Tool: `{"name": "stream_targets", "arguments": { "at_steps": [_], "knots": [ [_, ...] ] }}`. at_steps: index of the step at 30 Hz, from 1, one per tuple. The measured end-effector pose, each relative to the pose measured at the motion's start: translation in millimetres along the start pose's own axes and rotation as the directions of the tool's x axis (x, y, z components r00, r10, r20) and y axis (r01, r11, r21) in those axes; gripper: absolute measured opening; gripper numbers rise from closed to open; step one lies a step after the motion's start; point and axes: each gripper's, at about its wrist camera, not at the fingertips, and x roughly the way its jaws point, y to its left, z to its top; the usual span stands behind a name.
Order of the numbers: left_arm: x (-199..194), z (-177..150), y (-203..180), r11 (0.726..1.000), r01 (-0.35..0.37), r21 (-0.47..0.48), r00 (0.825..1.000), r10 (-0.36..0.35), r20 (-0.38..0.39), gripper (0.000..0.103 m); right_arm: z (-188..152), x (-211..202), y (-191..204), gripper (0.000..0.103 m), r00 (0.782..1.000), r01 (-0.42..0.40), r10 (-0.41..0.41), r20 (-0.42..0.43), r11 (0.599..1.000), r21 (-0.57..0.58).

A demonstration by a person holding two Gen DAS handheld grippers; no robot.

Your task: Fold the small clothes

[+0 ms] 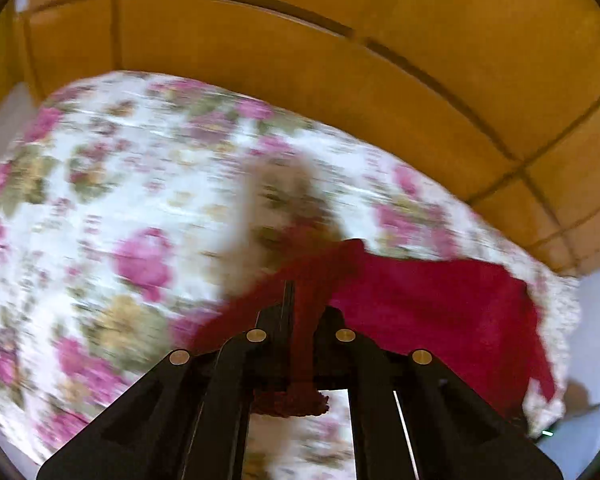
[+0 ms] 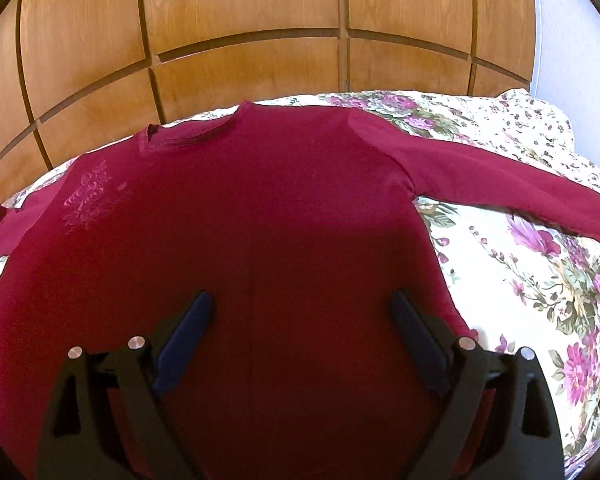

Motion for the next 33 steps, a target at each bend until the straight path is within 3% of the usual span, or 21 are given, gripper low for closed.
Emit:
{"name": "stream_targets", "arguments": {
  "at_steps": [5, 11, 15, 20, 22, 23, 24, 26, 28, 29, 30, 31, 33],
  "knots": [
    [-5, -1, -68, 0.98, 0.195, -0.05, 0.977, -0.198, -0.077, 0.004, -2, -1, -1, 0.092, 1.0, -0.011, 0.011, 0.01, 1.0, 0.007],
    [15, -7, -169, 0.907, 0.4, -0.134, 0.895, -0.418, -0.155, 0.004, -3, -3, -5, 0.092, 0.999, -0.041, 0.04, 0.022, 0.999, 0.022],
    [38, -23, -243, 0.889, 0.451, -0.079, 0.865, -0.458, -0.206, 0.004, -4, -4, -7, 0.092, 0.998, -0.057, 0.056, 0.029, 0.998, 0.032],
    [81, -60, -316, 0.884, 0.466, -0.023, 0.841, -0.451, -0.3, 0.004, -5, -4, -8, 0.092, 0.998, -0.062, 0.061, 0.034, 0.998, 0.033],
    [101, -79, -345, 0.875, 0.484, 0.022, 0.831, -0.452, -0.324, 0.027, -5, -4, -8, 0.092, 0.997, -0.064, 0.063, 0.035, 0.997, 0.034],
    [110, -86, -355, 0.865, 0.501, 0.031, 0.823, -0.465, -0.326, 0.064, -5, -4, -8, 0.092, 0.997, -0.064, 0.063, 0.035, 0.997, 0.033],
    [118, -96, -363, 0.858, 0.512, 0.034, 0.82, -0.477, -0.315, 0.091, -6, -5, -8, 0.092, 0.997, -0.065, 0.064, 0.036, 0.997, 0.033],
    [124, -111, -365, 0.854, 0.519, 0.035, 0.827, -0.491, -0.272, 0.092, -6, -5, -8, 0.092, 0.997, -0.067, 0.066, 0.036, 0.997, 0.034],
    [127, -125, -363, 0.832, 0.551, 0.068, 0.814, -0.518, -0.264, 0.092, -6, -6, -9, 0.092, 0.997, -0.071, 0.07, 0.037, 0.997, 0.035],
    [128, -129, -358, 0.833, 0.545, 0.096, 0.825, -0.512, -0.239, 0.092, -6, -6, -9, 0.092, 0.997, -0.073, 0.072, 0.038, 0.997, 0.036],
    [122, -134, -347, 0.845, 0.517, 0.139, 0.852, -0.492, -0.179, 0.092, -7, -6, -9, 0.092, 0.997, -0.075, 0.073, 0.038, 0.997, 0.037],
    [113, -140, -333, 0.857, 0.478, 0.194, 0.878, -0.469, -0.095, 0.092, -7, -7, -9, 0.092, 0.996, -0.076, 0.074, 0.039, 0.996, 0.038],
    [96, -149, -301, 0.888, 0.383, 0.254, 0.908, -0.413, 0.072, 0.092, -6, -7, -9, 0.092, 0.996, -0.077, 0.075, 0.037, 0.996, 0.038]
  ]
}}
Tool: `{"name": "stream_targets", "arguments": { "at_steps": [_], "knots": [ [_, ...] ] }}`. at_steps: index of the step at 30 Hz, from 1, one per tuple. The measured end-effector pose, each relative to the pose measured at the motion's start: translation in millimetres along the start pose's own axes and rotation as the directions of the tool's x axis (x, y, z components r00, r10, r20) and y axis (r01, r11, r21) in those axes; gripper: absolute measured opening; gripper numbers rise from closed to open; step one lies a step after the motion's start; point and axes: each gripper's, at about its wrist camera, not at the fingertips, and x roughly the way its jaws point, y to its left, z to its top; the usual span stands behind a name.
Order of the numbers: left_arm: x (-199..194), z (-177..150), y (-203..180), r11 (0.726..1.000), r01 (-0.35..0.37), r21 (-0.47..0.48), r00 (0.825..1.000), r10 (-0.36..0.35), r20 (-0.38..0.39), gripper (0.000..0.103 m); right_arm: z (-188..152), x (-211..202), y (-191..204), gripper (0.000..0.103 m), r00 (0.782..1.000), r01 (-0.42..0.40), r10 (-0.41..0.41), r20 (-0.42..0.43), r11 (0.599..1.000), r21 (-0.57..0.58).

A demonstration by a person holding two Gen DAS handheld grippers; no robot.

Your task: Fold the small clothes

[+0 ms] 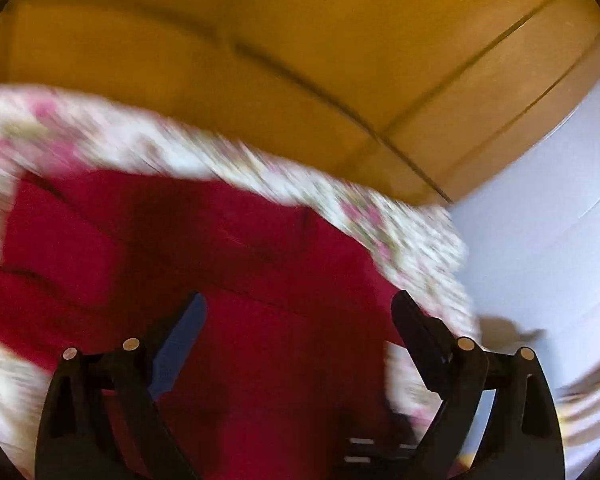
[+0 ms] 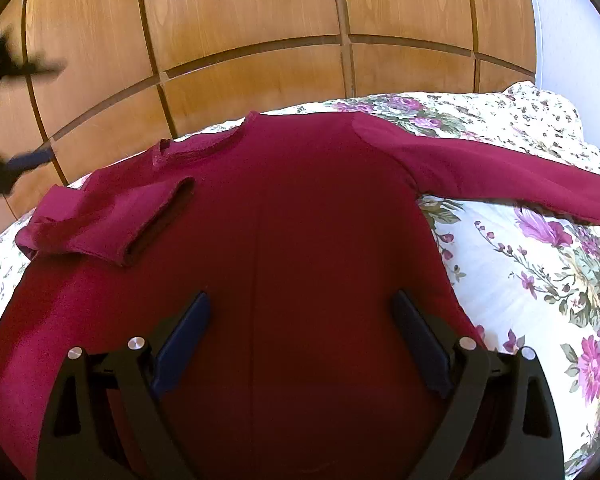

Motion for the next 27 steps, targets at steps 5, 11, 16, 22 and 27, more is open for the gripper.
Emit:
{"name": "stream_targets", "arguments": {
  "at_steps": [5, 11, 16, 22, 27],
  "knots": [
    [-52, -53, 78, 0.937, -0.329, -0.117, 0.921, 0.345, 0.18, 0.079, 17, -4, 9, 0.083, 0.999, -0.022, 0.022, -0.044, 1.0, -0.002],
    [-42, -89, 128, 0.878, -0.457, -0.142, 0.879, 0.47, 0.08, 0.071, 54, 12, 33, 0.077, 0.947, -0.272, 0.298, -0.118, 0.942, 0.196],
    [-18, -69, 126, 0.878, -0.469, -0.096, 0.878, 0.475, 0.052, 0.071, 66, 54, 63, 0.02, 0.921, -0.277, 0.328, -0.211, 0.931, 0.239],
    [-6, -47, 118, 0.834, -0.549, -0.051, 0.827, 0.551, 0.111, 0.071, 115, 21, 74, 0.004, 0.985, -0.17, 0.17, -0.009, 0.985, 0.022],
    [5, -51, 127, 0.87, -0.492, -0.026, 0.869, 0.493, 0.048, 0.025, 114, 55, 46, 0.004, 0.993, -0.078, 0.079, -0.084, 0.997, 0.021]
  ]
}}
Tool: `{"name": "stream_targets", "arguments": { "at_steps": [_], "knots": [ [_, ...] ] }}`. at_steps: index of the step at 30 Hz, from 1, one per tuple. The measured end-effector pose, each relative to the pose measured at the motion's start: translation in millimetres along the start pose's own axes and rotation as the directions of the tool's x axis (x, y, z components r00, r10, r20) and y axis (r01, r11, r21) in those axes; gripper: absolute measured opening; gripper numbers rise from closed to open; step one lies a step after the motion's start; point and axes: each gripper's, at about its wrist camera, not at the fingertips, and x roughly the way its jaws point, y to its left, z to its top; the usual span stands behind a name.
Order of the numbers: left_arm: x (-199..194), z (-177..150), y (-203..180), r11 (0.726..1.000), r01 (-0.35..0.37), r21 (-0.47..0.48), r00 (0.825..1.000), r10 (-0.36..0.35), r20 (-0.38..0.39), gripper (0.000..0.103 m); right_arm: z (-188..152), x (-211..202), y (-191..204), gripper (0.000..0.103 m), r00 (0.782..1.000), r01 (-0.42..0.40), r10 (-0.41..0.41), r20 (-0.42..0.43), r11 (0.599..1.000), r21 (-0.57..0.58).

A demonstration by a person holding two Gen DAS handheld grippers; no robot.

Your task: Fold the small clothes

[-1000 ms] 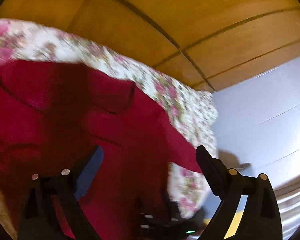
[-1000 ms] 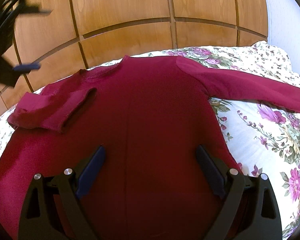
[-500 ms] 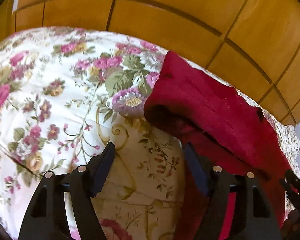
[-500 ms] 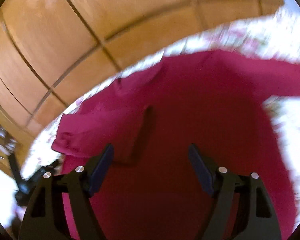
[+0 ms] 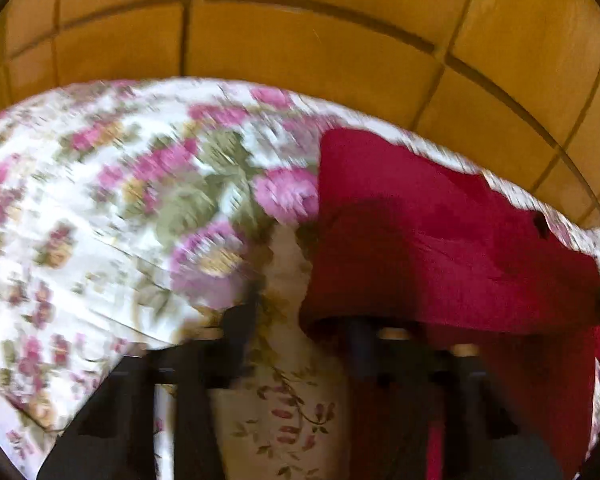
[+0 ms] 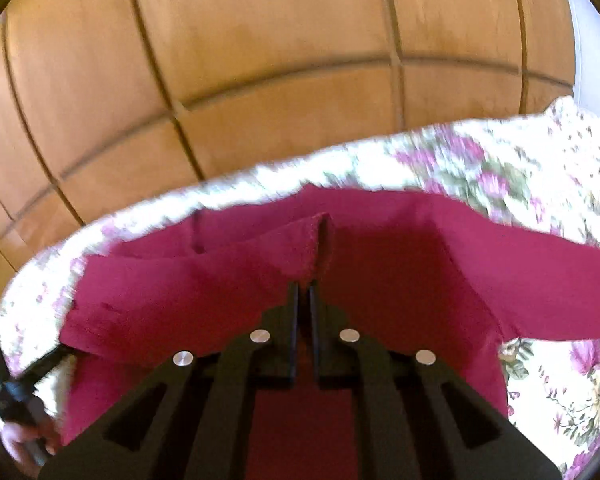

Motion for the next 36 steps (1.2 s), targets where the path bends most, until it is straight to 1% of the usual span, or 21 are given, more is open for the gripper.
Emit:
{"name": "stream_targets", "arguments": {
  "at_steps": [1, 2, 4, 8, 11, 14, 17, 18, 20, 22, 23, 25, 27, 28, 29, 30, 31, 32, 33, 34, 36],
  "knots": [
    [0, -1, 0, 1.0, 0.014, 0.002, 1.0, -0.014, 0.0, 0.022, -8, 13, -4, 0.005, 0.999, -0.009, 0.008, -0.041, 1.0, -0.005],
    [-1, 0, 0, 1.0, 0.026, 0.003, 1.0, -0.026, 0.003, 0.015, -16, 22, -3, 0.005, 0.998, 0.002, -0.002, -0.061, 1.0, -0.014],
    [-4, 1, 0, 1.0, 0.026, 0.005, 1.0, -0.026, 0.013, 0.008, -27, 30, -8, 0.006, 0.998, 0.003, -0.004, -0.059, 1.0, -0.019],
    [-18, -2, 2, 0.999, 0.041, -0.004, 0.997, -0.04, 0.067, 0.006, -29, 33, -16, 0.006, 0.999, -0.012, 0.014, -0.047, 0.999, 0.033],
    [-37, -12, -1, 0.999, 0.044, 0.025, 0.992, -0.047, 0.119, 0.006, -31, 35, -20, 0.007, 0.999, -0.026, 0.028, -0.041, 0.999, 0.048],
    [-37, -19, -1, 0.999, 0.031, 0.03, 0.995, -0.034, 0.095, 0.006, -29, 33, -26, 0.007, 0.998, -0.041, 0.044, -0.041, 0.996, 0.076],
    [-28, -20, 6, 1.0, 0.026, -0.001, 1.0, -0.026, -0.004, 0.01, -28, 33, -27, 0.007, 0.998, -0.053, 0.057, -0.039, 0.994, 0.091],
    [-31, -21, 9, 1.0, 0.012, -0.01, 1.0, -0.012, -0.004, 0.022, -29, 33, -28, 0.007, 0.997, -0.057, 0.061, -0.039, 0.994, 0.094],
    [-41, -20, 14, 0.999, -0.022, -0.045, 1.0, 0.023, 0.022, 0.035, -29, 34, -30, 0.009, 0.996, -0.071, 0.075, -0.039, 0.992, 0.104],
    [-57, -17, 16, 0.992, -0.057, -0.115, 0.994, 0.067, 0.091, 0.036, -30, 35, -32, 0.009, 0.996, -0.075, 0.08, -0.038, 0.991, 0.109],
    [-64, -13, 11, 0.987, -0.075, -0.14, 0.986, 0.095, 0.137, 0.036, -30, 35, -32, 0.01, 0.996, -0.076, 0.08, -0.037, 0.991, 0.109],
    [-63, -4, -5, 0.99, -0.061, -0.129, 0.985, 0.081, 0.155, 0.036, -30, 35, -31, 0.01, 0.996, -0.074, 0.078, -0.035, 0.992, 0.107],
    [-54, 3, -27, 0.995, -0.051, -0.084, 0.987, 0.063, 0.15, 0.036, -31, 34, -31, 0.014, 0.995, -0.086, 0.09, -0.034, 0.99, 0.109],
    [-47, 3, -40, 0.997, -0.058, -0.042, 0.986, 0.064, 0.152, 0.036, -31, 33, -32, 0.02, 0.994, -0.102, 0.106, -0.03, 0.988, 0.116],
    [-33, 4, -54, 0.996, -0.081, 0.023, 0.987, 0.077, 0.142, 0.036, -31, 30, -33, 0.031, 0.992, -0.117, 0.121, -0.025, 0.985, 0.124],
    [-19, 5, -61, 0.992, -0.114, 0.062, 0.986, 0.105, 0.133, 0.036, -31, 22, -35, 0.039, 0.991, -0.13, 0.133, -0.009, 0.982, 0.137],
    [-7, 4, -65, 0.983, -0.156, 0.095, 0.982, 0.144, 0.124, 0.036, -33, 13, -37, 0.051, 0.991, -0.133, 0.132, 0.014, 0.981, 0.145],
    [8, 3, -65, 0.977, -0.181, 0.113, 0.981, 0.171, 0.092, 0.036, -34, 3, -41, 0.054, 0.99, -0.14, 0.136, 0.037, 0.978, 0.155],
    [20, 3, -59, 0.981, -0.166, 0.096, 0.986, 0.162, 0.046, 0.036, -36, -3, -45, 0.054, 0.989, -0.149, 0.144, 0.047, 0.975, 0.166],
    [18, 5, -59, 0.982, -0.169, 0.086, 0.985, 0.164, 0.061, 0.036, -38, -13, -57, 0.054, 0.986, -0.164, 0.155, 0.056, 0.967, 0.197],
    [18, 4, -64, 0.972, -0.203, 0.115, 0.978, 0.195, 0.077, 0.036, -43, -28, -86, 0.054, 0.987, -0.16, 0.145, 0.077, 0.952, 0.261]
  ]
}}
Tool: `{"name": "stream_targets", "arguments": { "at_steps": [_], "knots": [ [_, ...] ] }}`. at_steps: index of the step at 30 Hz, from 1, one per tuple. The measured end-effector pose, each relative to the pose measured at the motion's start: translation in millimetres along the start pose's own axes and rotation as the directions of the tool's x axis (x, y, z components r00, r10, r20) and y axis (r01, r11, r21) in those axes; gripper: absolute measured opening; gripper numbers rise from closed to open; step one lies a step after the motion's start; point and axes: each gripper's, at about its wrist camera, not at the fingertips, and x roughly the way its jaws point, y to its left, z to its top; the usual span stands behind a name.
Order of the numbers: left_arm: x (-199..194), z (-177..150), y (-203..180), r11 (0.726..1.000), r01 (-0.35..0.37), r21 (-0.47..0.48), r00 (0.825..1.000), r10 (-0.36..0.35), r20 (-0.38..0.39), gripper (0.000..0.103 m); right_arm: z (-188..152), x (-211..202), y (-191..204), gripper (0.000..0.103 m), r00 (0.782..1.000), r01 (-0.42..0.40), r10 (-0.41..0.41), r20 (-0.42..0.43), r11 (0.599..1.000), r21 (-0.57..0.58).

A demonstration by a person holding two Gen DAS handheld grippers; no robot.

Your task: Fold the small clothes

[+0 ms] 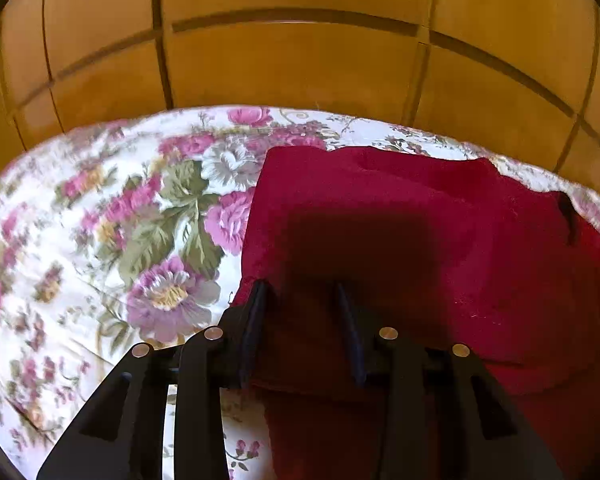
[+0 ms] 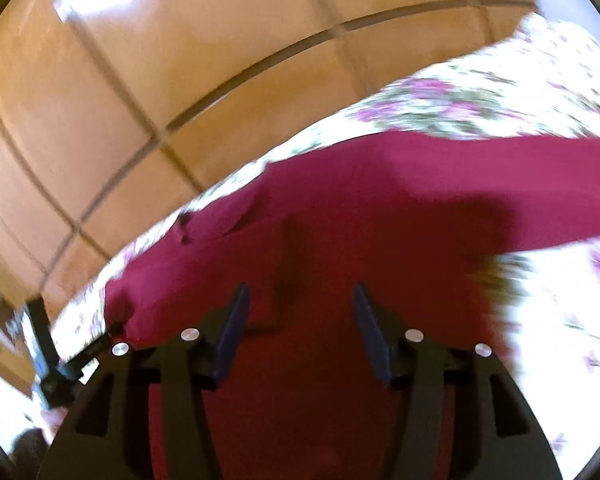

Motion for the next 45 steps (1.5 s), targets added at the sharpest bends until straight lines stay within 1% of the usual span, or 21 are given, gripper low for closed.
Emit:
{"name": "stream_targets", "arguments": {
  "at_steps": [3, 5, 7, 9, 10, 12, 16, 18, 20, 22, 24, 26, 28, 29, 31, 32, 33, 36, 40, 43, 45],
  "knots": [
    [-1, -1, 0, 1.0, -0.003, 0.003, 1.0, 0.003, 0.004, 0.036, 12, -35, -64, 0.054, 0.994, 0.09, -0.098, 0.055, 0.986, 0.143],
    [-1, -2, 3, 1.0, 0.006, -0.004, 1.0, -0.006, 0.007, 0.036, 21, -61, -119, 0.055, 0.981, 0.148, -0.177, 0.084, 0.951, 0.271],
    [-2, -2, 2, 1.0, 0.001, 0.003, 1.0, -0.001, 0.007, 0.036, 28, -85, -173, 0.06, 0.964, 0.187, -0.246, 0.099, 0.894, 0.406],
    [-2, -2, 0, 1.0, -0.006, 0.009, 1.0, 0.006, 0.009, 0.036, 30, -101, -214, 0.064, 0.956, 0.181, -0.273, 0.107, 0.838, 0.515],
    [-1, -2, -1, 1.0, -0.008, 0.011, 1.0, 0.008, 0.01, 0.036, 29, -110, -238, 0.062, 0.953, 0.155, -0.275, 0.126, 0.802, 0.577],
    [-1, -3, -1, 1.0, -0.01, 0.012, 1.0, 0.01, 0.014, 0.036, 32, -119, -268, 0.059, 0.95, 0.076, -0.251, 0.185, 0.76, 0.646],
    [-1, -4, -3, 1.0, -0.019, 0.019, 1.0, 0.019, 0.017, 0.037, 49, -123, -285, 0.058, 0.927, 0.07, -0.3, 0.224, 0.727, 0.683],
    [0, -4, -4, 0.999, -0.025, 0.025, 1.0, 0.024, 0.017, 0.037, 58, -122, -296, 0.048, 0.917, 0.071, -0.325, 0.232, 0.703, 0.708],
    [0, -5, -5, 0.999, -0.026, 0.026, 1.0, 0.025, 0.018, 0.037, 60, -121, -305, 0.005, 0.907, 0.1, -0.361, 0.217, 0.684, 0.723],
    [0, -5, -4, 0.999, -0.023, 0.024, 1.0, 0.023, 0.018, 0.037, 54, -126, -313, 0.006, 0.913, 0.059, -0.337, 0.232, 0.67, 0.74],
    [0, -4, -4, 1.0, -0.02, 0.023, 1.0, 0.02, 0.017, 0.037, 55, -137, -314, 0.006, 0.902, 0.033, -0.337, 0.269, 0.677, 0.736],
    [1, -4, -4, 0.999, -0.021, 0.027, 1.0, 0.02, 0.016, 0.039, 63, -141, -306, 0.006, 0.898, 0.098, -0.367, 0.242, 0.705, 0.703],
    [0, -3, -7, 0.999, -0.024, 0.039, 1.0, 0.023, 0.011, 0.041, 72, -143, -294, 0.006, 0.897, 0.149, -0.391, 0.209, 0.71, 0.688],
    [-1, -2, -7, 0.999, -0.013, 0.039, 1.0, 0.013, 0.007, 0.046, 77, -144, -287, 0.006, 0.895, 0.155, -0.395, 0.209, 0.714, 0.683],
    [-6, 2, -1, 0.998, 0.063, 0.016, 0.998, -0.063, -0.006, 0.062, 92, -146, -262, 0.006, 0.89, 0.18, -0.404, 0.211, 0.737, 0.652],
    [-13, 2, 4, 0.993, 0.119, -0.012, 0.993, -0.12, -0.009, 0.078, 100, -149, -245, 0.006, 0.889, 0.191, -0.401, 0.221, 0.764, 0.617],
    [-19, 2, 8, 0.989, 0.145, -0.042, 0.989, -0.145, 0.001, 0.081, 110, -150, -221, 0.006, 0.886, 0.21, -0.399, 0.234, 0.798, 0.565],
    [-46, -8, 20, 0.974, 0.187, -0.129, 0.982, -0.183, 0.039, 0.082, 133, -149, -142, 0.006, 0.882, 0.248, -0.371, 0.29, 0.89, 0.384],
    [-60, -32, 23, 0.961, 0.252, -0.116, 0.968, -0.252, 0.016, 0.085, 141, -127, -36, 0.006, 0.891, 0.266, -0.295, 0.345, 0.955, 0.128],
    [-52, -52, 30, 0.951, 0.279, -0.135, 0.958, -0.286, -0.035, 0.085, 129, -92, 36, 0.006, 0.917, 0.272, -0.238, 0.321, 0.96, -0.066],
    [-49, -61, 41, 0.924, 0.327, -0.197, 0.941, -0.337, -0.02, 0.085, 110, -64, 78, 0.006, 0.936, 0.262, -0.201, 0.289, 0.946, -0.189]
  ]
}}
